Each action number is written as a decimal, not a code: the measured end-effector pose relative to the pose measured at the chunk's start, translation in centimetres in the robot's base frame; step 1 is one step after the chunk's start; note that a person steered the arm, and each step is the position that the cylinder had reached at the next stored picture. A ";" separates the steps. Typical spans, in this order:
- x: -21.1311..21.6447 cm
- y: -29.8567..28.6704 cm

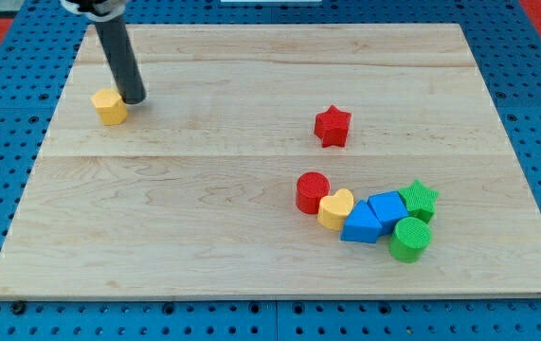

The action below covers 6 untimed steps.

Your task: Slide red star slightly to the left

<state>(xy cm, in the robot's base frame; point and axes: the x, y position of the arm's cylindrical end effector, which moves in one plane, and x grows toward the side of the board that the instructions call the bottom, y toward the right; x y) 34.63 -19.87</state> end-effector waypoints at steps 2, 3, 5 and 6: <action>5.2 2.8; 10.9 12.0; 11.7 27.1; 10.7 32.1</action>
